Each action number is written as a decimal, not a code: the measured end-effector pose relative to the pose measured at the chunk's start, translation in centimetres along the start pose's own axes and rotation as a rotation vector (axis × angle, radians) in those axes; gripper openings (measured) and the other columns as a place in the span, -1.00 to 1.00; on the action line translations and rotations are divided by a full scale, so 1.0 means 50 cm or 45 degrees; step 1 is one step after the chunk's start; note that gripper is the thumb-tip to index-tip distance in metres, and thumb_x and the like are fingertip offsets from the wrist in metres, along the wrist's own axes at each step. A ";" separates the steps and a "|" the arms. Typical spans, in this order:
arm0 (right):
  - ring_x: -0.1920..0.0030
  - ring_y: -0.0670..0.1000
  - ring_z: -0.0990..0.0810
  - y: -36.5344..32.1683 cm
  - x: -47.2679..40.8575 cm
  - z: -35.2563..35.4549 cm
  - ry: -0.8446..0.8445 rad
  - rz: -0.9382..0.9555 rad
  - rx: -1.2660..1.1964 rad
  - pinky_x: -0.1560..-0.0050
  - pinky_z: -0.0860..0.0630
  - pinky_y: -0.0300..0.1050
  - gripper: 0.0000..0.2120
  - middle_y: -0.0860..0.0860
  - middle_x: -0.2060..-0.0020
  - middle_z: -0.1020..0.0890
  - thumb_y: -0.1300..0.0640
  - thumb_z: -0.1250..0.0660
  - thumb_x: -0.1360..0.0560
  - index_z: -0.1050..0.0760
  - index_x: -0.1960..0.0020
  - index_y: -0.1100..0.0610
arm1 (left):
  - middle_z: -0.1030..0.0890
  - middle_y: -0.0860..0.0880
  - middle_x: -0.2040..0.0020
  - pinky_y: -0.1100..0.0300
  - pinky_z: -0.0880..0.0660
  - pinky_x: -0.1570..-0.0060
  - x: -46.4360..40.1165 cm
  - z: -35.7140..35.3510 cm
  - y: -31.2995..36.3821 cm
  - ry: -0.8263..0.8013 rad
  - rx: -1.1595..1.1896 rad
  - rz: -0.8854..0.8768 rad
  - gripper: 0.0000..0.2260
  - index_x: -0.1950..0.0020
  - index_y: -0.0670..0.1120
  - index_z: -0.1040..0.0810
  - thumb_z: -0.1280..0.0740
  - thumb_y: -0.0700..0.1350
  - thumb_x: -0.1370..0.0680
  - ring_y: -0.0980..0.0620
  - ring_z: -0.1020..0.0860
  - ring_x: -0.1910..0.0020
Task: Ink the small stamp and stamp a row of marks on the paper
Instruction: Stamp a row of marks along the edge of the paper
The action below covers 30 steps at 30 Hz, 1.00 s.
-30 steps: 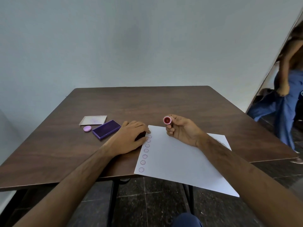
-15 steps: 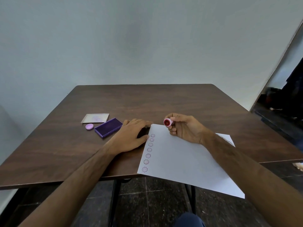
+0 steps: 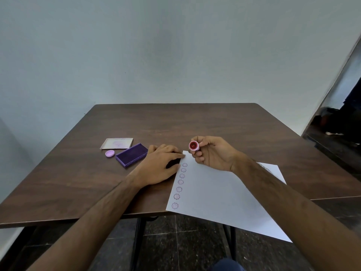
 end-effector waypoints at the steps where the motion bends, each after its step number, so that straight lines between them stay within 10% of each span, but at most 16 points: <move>1: 0.31 -0.03 -0.40 -0.002 0.002 0.003 0.007 0.007 -0.008 0.33 -0.38 -0.20 -0.85 0.15 0.19 -0.50 0.28 -0.17 -0.47 -0.52 0.09 0.19 | -0.47 0.20 -0.27 0.12 -0.14 -0.13 0.000 0.000 0.000 -0.002 0.000 0.003 -0.62 -0.40 0.14 -0.47 -0.18 0.13 -0.60 0.23 -0.33 -0.26; 18: -0.13 0.14 -0.69 -0.019 0.000 0.045 0.315 0.209 0.425 -0.22 -0.59 -0.01 -0.73 0.17 -0.06 -0.73 0.20 -0.49 -0.49 -0.64 -0.17 0.24 | -0.51 0.14 -0.35 0.05 -0.18 -0.26 0.003 0.015 0.011 -0.021 0.083 0.062 -0.60 -0.44 0.13 -0.40 -0.24 0.14 -0.60 0.16 -0.37 -0.32; 24: -0.03 -0.03 -0.69 -0.026 -0.001 0.008 0.280 0.473 1.124 -0.02 -0.59 -0.24 -0.81 0.02 -0.02 -0.73 0.16 -0.44 -0.54 -0.66 -0.14 0.14 | -0.51 0.10 -0.36 0.02 -0.17 -0.34 0.004 0.018 0.008 0.004 0.208 0.118 -0.37 -0.55 0.12 -0.11 -0.29 0.19 -0.55 0.11 -0.41 -0.33; 30: -0.06 0.05 -0.67 -0.004 -0.009 0.022 0.353 0.511 1.247 -0.12 -0.59 -0.04 -0.82 0.06 -0.04 -0.71 0.15 -0.44 -0.54 -0.65 -0.13 0.15 | -0.55 0.14 -0.30 0.08 -0.11 -0.27 0.005 0.013 0.001 0.060 0.194 0.094 -0.29 -0.59 0.11 -0.01 -0.27 0.21 -0.53 0.12 -0.40 -0.33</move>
Point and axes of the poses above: each hand's wrist, its own x-axis away from the middle knuckle, its own z-axis out of the back of the hand, y = z × x, the point moved 6 cm from there along -x, towards the middle knuckle
